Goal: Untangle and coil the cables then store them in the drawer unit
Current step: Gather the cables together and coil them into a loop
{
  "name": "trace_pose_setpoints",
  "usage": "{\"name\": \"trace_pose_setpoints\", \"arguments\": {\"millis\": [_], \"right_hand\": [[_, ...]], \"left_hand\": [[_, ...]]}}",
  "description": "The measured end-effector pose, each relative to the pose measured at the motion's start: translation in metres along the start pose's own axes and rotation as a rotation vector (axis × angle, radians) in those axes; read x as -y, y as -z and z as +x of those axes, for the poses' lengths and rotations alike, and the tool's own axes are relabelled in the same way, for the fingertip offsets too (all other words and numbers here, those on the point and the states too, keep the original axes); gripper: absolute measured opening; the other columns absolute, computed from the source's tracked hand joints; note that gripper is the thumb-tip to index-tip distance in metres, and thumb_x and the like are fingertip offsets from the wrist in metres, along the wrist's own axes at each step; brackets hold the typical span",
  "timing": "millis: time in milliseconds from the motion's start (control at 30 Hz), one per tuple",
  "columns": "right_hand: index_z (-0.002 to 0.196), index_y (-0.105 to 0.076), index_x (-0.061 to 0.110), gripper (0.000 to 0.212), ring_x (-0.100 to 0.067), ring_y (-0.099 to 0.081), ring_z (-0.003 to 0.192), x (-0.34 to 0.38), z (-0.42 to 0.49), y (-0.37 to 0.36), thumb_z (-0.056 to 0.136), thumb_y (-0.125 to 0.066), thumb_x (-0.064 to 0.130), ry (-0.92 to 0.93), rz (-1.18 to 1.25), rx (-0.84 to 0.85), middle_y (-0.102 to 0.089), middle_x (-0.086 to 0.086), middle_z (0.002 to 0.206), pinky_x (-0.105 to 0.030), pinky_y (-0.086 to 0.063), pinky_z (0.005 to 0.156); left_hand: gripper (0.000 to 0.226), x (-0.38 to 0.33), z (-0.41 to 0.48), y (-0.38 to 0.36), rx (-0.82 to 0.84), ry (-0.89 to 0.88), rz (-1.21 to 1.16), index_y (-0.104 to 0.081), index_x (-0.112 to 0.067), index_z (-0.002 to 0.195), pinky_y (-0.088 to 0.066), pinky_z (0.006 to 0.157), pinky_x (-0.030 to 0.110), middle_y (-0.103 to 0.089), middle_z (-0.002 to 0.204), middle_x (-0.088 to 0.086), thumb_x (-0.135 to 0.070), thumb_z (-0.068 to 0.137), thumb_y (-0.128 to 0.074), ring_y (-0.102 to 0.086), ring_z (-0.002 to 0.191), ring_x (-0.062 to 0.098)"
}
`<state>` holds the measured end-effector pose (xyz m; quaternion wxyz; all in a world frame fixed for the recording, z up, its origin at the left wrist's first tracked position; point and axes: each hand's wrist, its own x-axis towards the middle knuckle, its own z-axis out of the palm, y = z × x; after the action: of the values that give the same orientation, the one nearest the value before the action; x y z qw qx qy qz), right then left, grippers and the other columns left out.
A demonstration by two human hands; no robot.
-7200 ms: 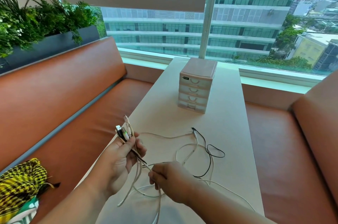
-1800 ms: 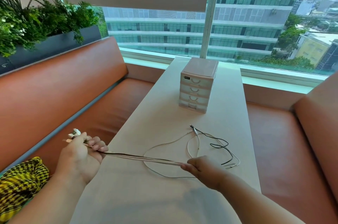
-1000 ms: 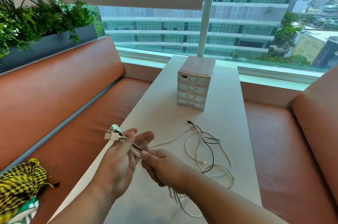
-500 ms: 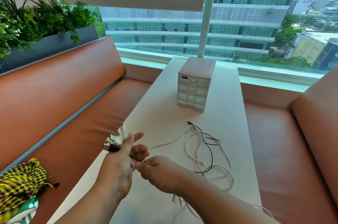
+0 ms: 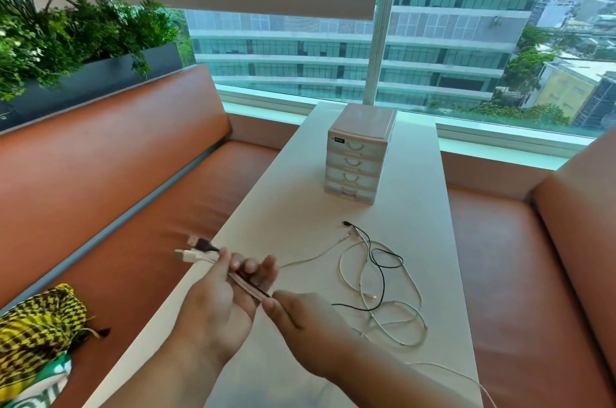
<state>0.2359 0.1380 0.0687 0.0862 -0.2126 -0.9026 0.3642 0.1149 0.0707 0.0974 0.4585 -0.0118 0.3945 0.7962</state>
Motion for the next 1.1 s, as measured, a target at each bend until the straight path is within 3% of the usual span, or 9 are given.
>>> {"name": "trace_pose_setpoints", "arguments": {"millis": [100, 167, 267, 467, 667, 767, 900, 1000, 1100], "right_hand": [[0.074, -0.038, 0.023, 0.038, -0.023, -0.041, 0.065, -0.014, -0.008, 0.002, 0.102, -0.030, 0.047, 0.034, -0.078, 0.052, -0.042, 0.001, 0.064, -0.038, -0.035, 0.063], [0.075, -0.041, 0.020, 0.039, -0.025, -0.041, 0.065, -0.017, -0.011, 0.004, 0.101, -0.030, 0.047, 0.097, -0.149, 0.078, -0.043, -0.001, 0.065, -0.038, -0.035, 0.062], [0.074, -0.044, 0.018, 0.046, -0.028, -0.040, 0.064, -0.014, -0.012, 0.000, 0.099, -0.026, 0.053, 0.154, -0.188, 0.052, -0.048, -0.009, 0.067, -0.039, -0.037, 0.062], [0.081, -0.039, 0.023, 0.036, -0.036, -0.053, 0.078, -0.033, -0.015, 0.008, 0.100, -0.027, 0.051, 0.111, -0.202, 0.056, -0.060, -0.016, 0.083, -0.039, -0.037, 0.067], [0.070, -0.043, 0.021, 0.063, -0.035, -0.053, 0.071, -0.045, -0.016, -0.002, 0.085, -0.007, 0.071, 0.071, -0.278, -0.029, -0.055, -0.011, 0.069, -0.039, -0.041, 0.063], [0.068, -0.042, 0.019, 0.060, -0.034, -0.052, 0.068, -0.046, -0.014, -0.002, 0.083, -0.006, 0.065, 0.032, -0.257, -0.088, -0.047, -0.006, 0.064, -0.038, -0.040, 0.062], [0.070, -0.047, 0.020, 0.061, -0.033, -0.055, 0.072, -0.033, -0.008, -0.003, 0.085, -0.007, 0.064, 0.047, -0.253, -0.129, -0.060, -0.012, 0.072, -0.036, -0.039, 0.063], [0.075, -0.055, 0.016, 0.058, -0.034, -0.056, 0.076, -0.023, -0.005, -0.003, 0.097, -0.021, 0.057, 0.045, -0.265, -0.095, -0.064, -0.015, 0.080, -0.035, -0.036, 0.063], [0.074, -0.052, 0.017, 0.049, -0.031, -0.050, 0.071, -0.019, -0.005, 0.000, 0.102, -0.026, 0.048, 0.074, -0.287, -0.033, -0.063, -0.016, 0.079, -0.034, -0.035, 0.063]], "left_hand": [[0.044, -0.009, 0.003, 0.005, -0.081, 0.013, 0.025, -0.037, -0.017, 0.062, -0.041, 0.037, 0.019, -0.025, 0.047, -0.006, -0.037, 0.101, -0.033, -0.027, 0.035, 0.008], [0.043, -0.006, 0.002, 0.008, -0.077, 0.036, 0.103, -0.036, -0.018, 0.063, -0.020, 0.032, 0.018, -0.021, 0.045, -0.008, -0.037, 0.102, -0.032, -0.019, 0.032, 0.006], [0.043, -0.002, 0.000, 0.006, -0.061, 0.054, 0.170, -0.036, -0.019, 0.063, -0.012, 0.032, 0.018, -0.021, 0.042, -0.009, -0.037, 0.102, -0.031, -0.016, 0.029, 0.004], [0.043, -0.018, 0.010, 0.012, -0.100, 0.040, 0.158, -0.034, -0.021, 0.063, -0.009, 0.030, 0.017, -0.021, 0.039, -0.010, -0.038, 0.102, -0.031, -0.017, 0.026, 0.003], [0.043, -0.018, 0.017, 0.021, -0.170, 0.011, 0.111, -0.039, -0.019, 0.065, -0.020, 0.033, 0.015, -0.026, 0.040, -0.009, -0.039, 0.102, -0.030, -0.025, 0.029, 0.005], [0.036, -0.015, 0.017, 0.019, -0.172, -0.049, 0.081, -0.051, -0.016, 0.077, -0.045, 0.053, 0.023, -0.051, 0.047, -0.004, -0.038, 0.101, -0.035, -0.054, 0.046, 0.009], [0.038, 0.011, 0.004, 0.012, -0.106, 0.043, 0.104, -0.059, -0.009, 0.094, -0.047, 0.084, 0.039, -0.069, 0.069, 0.008, -0.037, 0.101, -0.033, -0.065, 0.086, 0.026], [0.036, 0.026, -0.004, 0.006, -0.058, 0.085, 0.063, -0.056, -0.010, 0.088, -0.048, 0.075, 0.037, -0.055, 0.060, 0.004, -0.035, 0.101, -0.035, -0.063, 0.063, 0.022], [0.038, 0.027, -0.005, 0.007, -0.072, 0.101, 0.114, -0.045, -0.015, 0.071, -0.031, 0.057, 0.029, -0.031, 0.052, -0.003, -0.037, 0.101, -0.036, -0.031, 0.046, 0.013]]}}
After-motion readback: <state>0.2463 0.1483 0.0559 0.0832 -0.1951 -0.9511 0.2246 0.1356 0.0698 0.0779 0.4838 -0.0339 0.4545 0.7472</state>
